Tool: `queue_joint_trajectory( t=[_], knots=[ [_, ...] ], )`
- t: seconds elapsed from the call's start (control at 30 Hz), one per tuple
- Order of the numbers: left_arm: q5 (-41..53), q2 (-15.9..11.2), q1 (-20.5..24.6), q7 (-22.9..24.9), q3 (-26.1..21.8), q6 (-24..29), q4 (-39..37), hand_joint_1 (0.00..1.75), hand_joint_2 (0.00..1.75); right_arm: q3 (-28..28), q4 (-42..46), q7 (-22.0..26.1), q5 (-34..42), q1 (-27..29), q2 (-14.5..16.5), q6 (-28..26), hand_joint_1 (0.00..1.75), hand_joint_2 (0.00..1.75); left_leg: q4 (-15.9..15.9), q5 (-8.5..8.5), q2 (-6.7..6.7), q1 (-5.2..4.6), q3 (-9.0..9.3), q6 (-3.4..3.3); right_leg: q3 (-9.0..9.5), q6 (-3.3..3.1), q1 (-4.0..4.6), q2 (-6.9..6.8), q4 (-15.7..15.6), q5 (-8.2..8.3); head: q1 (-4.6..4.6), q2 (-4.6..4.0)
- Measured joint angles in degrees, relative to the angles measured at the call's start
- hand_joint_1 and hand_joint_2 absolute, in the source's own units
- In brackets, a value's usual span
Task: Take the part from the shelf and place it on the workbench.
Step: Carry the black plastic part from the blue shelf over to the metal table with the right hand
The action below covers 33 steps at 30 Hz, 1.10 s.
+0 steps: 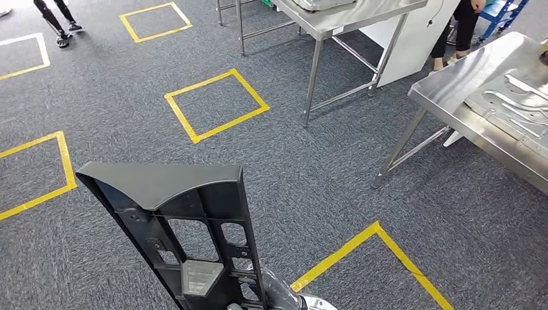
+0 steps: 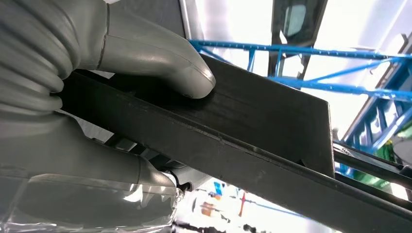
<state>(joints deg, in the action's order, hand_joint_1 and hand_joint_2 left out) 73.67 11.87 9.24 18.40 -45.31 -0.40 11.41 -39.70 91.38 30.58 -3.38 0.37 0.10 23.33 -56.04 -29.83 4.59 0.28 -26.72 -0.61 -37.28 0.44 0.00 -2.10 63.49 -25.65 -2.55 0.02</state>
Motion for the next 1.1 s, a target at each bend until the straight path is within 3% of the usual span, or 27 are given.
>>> queue_joint_trajectory(
  t=[0.07, 0.1, 0.17, 0.23, 0.3, 0.37, 0.4, 0.43, 0.47, 0.53, 0.6, 0.67, 0.7, 0.77, 0.8, 0.83, 0.87, 0.9, 0.93, 1.0, 1.07, 1.1],
  knots=[
    [-0.1, 0.0, -0.2, 0.1, 0.0, 0.2, 0.0, 0.00, 1.75, -0.1, -0.1, 0.1, 0.2, -0.2, 0.0, 0.2, 1.68, 1.75, 0.1, -0.51, 1.06, -0.23, 0.39, 0.47, 2.40, -0.73, 0.54, -1.61, -4.6, 0.81, -0.01, 0.00],
    [-0.3, 0.0, -0.2, 0.1, 0.0, 0.4, 0.0, 0.00, 1.75, -0.1, -0.1, 0.2, 0.3, -0.3, -0.1, 0.3, 1.68, 1.75, 0.2, -0.68, 1.59, -0.31, 0.51, 0.75, 2.51, -1.05, 0.81, -1.60, -4.9, 0.45, -0.01, 0.00],
    [-0.5, 0.0, -0.4, -0.1, 0.0, 1.1, 0.0, 0.00, 1.75, -0.2, -0.3, 0.4, 0.7, -0.4, -0.1, 0.7, 1.68, 1.75, 0.3, -1.09, 2.27, -0.31, 1.02, 1.30, 2.54, -1.56, 0.66, -0.27, -5.2, 0.51, -0.01, 0.00],
    [-0.7, 0.0, -0.5, -0.7, -0.1, 1.9, 0.0, 0.00, 1.75, -0.4, -0.4, 0.7, 1.0, -0.5, 0.0, 0.9, 1.68, 1.75, -1.8, -2.80, 0.28, -0.25, 0.64, 1.83, 2.82, -2.13, 0.21, 0.96, -5.6, 0.66, -0.02, 0.00],
    [-1.1, -0.1, -0.2, -1.4, -0.4, 2.7, 0.1, 0.00, 1.75, -0.6, -0.6, 0.9, 1.2, -0.9, 0.1, 1.1, 1.68, 1.75, -8.3, -6.37, -2.70, -0.18, -2.01, 2.17, 2.97, -2.54, 0.04, 2.09, -5.8, 0.71, -0.03, 0.00],
    [-1.4, -0.2, 0.3, -1.8, -0.7, 3.0, 0.1, 0.00, 1.75, -0.8, -0.9, 1.0, 1.2, -1.1, 0.2, 1.5, 1.68, 1.75, -15.2, -8.83, -3.58, -0.19, -5.00, 2.27, 3.05, -2.67, 0.16, 3.39, -5.8, 0.67, -0.03, 0.00],
    [-1.5, -0.2, 0.5, -2.0, -0.9, 3.1, 0.1, 0.00, 1.75, -0.9, -1.0, 1.0, 1.2, -1.2, 0.2, 1.6, 1.68, 1.75, -16.2, -8.43, -3.68, -0.19, -5.46, 2.23, 3.13, -2.67, 0.21, 4.17, -5.8, 0.65, -0.03, 0.00],
    [-1.5, -0.2, 0.4, -2.1, -1.0, 3.2, 0.1, 0.00, 1.75, -0.9, -1.1, 1.0, 1.2, -1.3, 0.2, 1.7, 1.68, 1.75, -15.0, -6.78, -3.84, -0.18, -4.97, 2.11, 3.24, -2.65, 0.24, 5.05, -5.7, 0.63, -0.03, 0.00],
    [-1.5, -0.2, 0.2, -2.3, -1.1, 3.2, 0.1, 0.00, 1.75, -1.0, -1.1, 1.0, 1.2, -1.4, 0.2, 1.8, 1.68, 1.75, -11.7, -4.26, -4.31, -0.14, -3.74, 1.96, 3.34, -2.59, 0.22, 5.95, -5.6, 0.61, -0.03, 0.00],
    [-1.2, -0.2, -0.2, -2.8, -1.2, 3.0, 0.0, 0.00, 1.75, -1.0, -1.1, 1.1, 1.2, -1.5, 0.2, 1.8, 1.68, 1.75, -4.6, -0.50, -7.08, 0.00, -1.18, 1.62, 3.19, -2.23, 0.15, 7.56, -5.3, 0.66, -0.03, 0.00],
    [-0.8, -0.3, -0.4, -3.4, -1.3, 2.7, 0.0, 0.00, 1.75, -1.1, -1.1, 1.3, 1.1, -1.6, 0.2, 1.7, 1.68, 1.75, -1.1, -0.25, -9.20, -0.04, -0.20, 1.20, 2.39, -1.48, -0.07, 8.82, -5.1, 1.03, -0.03, 0.00],
    [-0.3, -0.2, -0.4, -4.1, -1.3, 2.6, 0.0, 0.00, 1.75, -1.1, -1.0, 1.4, 1.0, -1.4, 0.3, 1.4, 1.68, 1.75, 0.0, -0.44, -8.50, -0.03, 0.05, 0.57, 1.78, -0.65, -0.20, 9.86, -5.2, 1.52, -0.03, 0.00],
    [-0.1, -0.2, -0.4, -4.4, -1.3, 2.6, 0.0, 0.00, 1.75, -1.1, -0.9, 1.4, 0.9, -1.3, 0.3, 1.2, 1.68, 1.75, 0.3, -0.19, -7.82, 0.05, 0.22, 0.23, 1.62, -0.32, -0.06, 9.31, -5.1, 1.42, -0.02, 0.00],
    [0.4, -0.2, -0.6, -4.8, -1.3, 2.6, 0.0, 0.00, 1.75, -1.0, -0.6, 1.5, 0.6, -1.2, 0.3, 0.9, 1.68, 1.75, 0.8, 0.24, -6.09, 0.32, 0.58, -0.46, 0.02, 0.26, 0.16, 6.17, -1.8, -0.55, -0.01, 0.00],
    [0.6, -0.3, -0.7, -5.0, -1.3, 2.6, 0.0, 0.00, 1.75, -1.0, -0.4, 1.5, 0.5, -1.1, 0.3, 0.8, 1.68, 1.75, 0.9, 0.28, -5.19, 0.18, 0.64, -0.64, -1.64, 0.55, 0.08, 4.29, 1.6, -2.22, 0.01, 0.00],
    [0.7, -0.4, -0.8, -5.1, -1.3, 2.6, 0.0, 0.00, 1.75, -1.0, -0.4, 1.5, 0.4, -1.0, 0.3, 0.8, 1.68, 1.75, 0.9, 0.24, -4.25, 0.09, 0.64, -0.79, -3.65, 0.86, -0.17, 3.22, 5.7, -3.84, 0.00, 0.00],
    [0.9, -0.4, -0.8, -5.3, -1.3, 2.7, 0.0, 0.00, 1.75, -0.9, -0.4, 1.6, 0.3, -0.9, 0.3, 0.7, 1.68, 1.75, 0.9, 0.16, -3.34, 0.03, 0.68, -0.81, -5.42, 1.13, -0.45, 2.76, 9.1, -4.83, 0.00, 0.00],
    [1.1, -0.5, -0.8, -5.4, -1.3, 2.8, 0.0, 0.00, 1.75, -0.9, -0.3, 1.7, 0.3, -0.8, 0.3, 0.7, 1.68, 1.75, 0.9, 0.03, -2.47, 0.02, 0.76, -0.79, -6.36, 1.39, -0.73, 2.51, 10.8, -4.83, 0.00, 0.00],
    [1.3, -0.6, -0.9, -5.5, -1.3, 2.9, 0.0, 0.00, 1.75, -0.8, -0.3, 1.9, 0.3, -0.7, 0.3, 0.7, 1.68, 1.75, 0.9, -0.16, -1.65, 0.04, 0.94, -0.71, -6.16, 1.58, -0.97, 2.23, 10.2, -3.82, -0.01, 0.00],
    [1.6, -0.8, -1.0, -5.7, -1.3, 3.3, 0.0, 0.00, 1.75, -0.5, -0.3, 2.4, 0.2, -0.5, 0.2, 0.6, 1.68, 1.75, 0.9, -0.72, -0.18, 0.03, 1.57, -0.38, -2.61, 1.57, -1.17, 0.45, 3.1, -0.02, 0.00, 0.00],
    [1.9, -1.0, -1.3, -5.7, -1.3, 3.5, 0.0, 0.00, 1.75, -0.3, -0.3, 3.0, 0.3, -0.4, 0.2, 0.6, 1.68, 1.75, 0.8, -1.45, 1.08, -0.30, 2.04, 0.21, 0.74, 0.87, -0.63, -2.16, -3.4, 1.91, 0.01, 0.00],
    [1.9, -1.1, -1.3, -5.7, -1.3, 3.5, 0.0, 0.00, 1.75, -0.2, -0.3, 3.2, 0.3, -0.4, 0.2, 0.6, 1.68, 1.75, 0.8, -1.75, 1.66, -0.46, 2.18, 0.53, 1.28, 0.42, -0.32, -2.85, -4.6, 1.83, 0.00, 0.00]
  ],
)
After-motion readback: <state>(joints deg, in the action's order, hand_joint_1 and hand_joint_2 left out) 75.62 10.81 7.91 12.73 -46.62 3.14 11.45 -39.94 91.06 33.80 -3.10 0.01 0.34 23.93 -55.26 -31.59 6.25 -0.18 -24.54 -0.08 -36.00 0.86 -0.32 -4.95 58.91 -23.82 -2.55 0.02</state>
